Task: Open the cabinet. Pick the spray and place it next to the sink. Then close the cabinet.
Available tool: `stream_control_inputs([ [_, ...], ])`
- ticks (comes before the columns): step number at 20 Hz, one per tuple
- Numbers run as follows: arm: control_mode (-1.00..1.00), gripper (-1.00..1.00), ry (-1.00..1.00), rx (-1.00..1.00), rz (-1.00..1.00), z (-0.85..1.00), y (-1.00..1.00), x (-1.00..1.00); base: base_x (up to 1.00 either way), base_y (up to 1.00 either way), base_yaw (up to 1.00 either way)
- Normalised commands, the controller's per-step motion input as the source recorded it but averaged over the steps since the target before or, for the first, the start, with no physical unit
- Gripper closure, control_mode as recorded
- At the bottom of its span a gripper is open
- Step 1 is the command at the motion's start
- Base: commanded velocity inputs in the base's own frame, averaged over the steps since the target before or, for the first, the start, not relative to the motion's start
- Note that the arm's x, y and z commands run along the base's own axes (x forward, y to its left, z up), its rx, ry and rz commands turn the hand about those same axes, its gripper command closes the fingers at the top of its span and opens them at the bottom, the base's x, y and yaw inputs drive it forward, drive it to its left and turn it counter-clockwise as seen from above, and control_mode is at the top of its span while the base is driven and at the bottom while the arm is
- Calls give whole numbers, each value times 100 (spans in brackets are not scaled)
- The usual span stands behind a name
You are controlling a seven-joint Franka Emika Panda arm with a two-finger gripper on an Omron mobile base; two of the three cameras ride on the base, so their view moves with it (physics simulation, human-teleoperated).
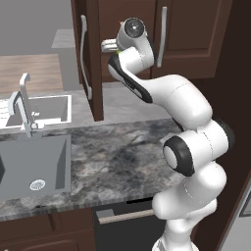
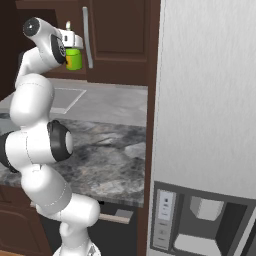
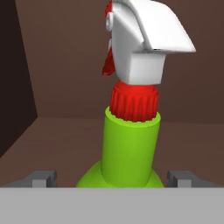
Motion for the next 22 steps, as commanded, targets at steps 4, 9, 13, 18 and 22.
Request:
stream_control_inputs([
  [4,-100,-100,-1,0,0,0,0,0,0,0,0],
  [9,-100,-100,-3,0,0,6,0,9,0,0,0],
  [13,-100,-100,-4,0,0,2,0,16,0,0,0],
  [18,-100,-100,0,2,0,0,0,20,0,0,0],
  [22,-100,-100,0,3,0,0,0,14,0,0,0],
])
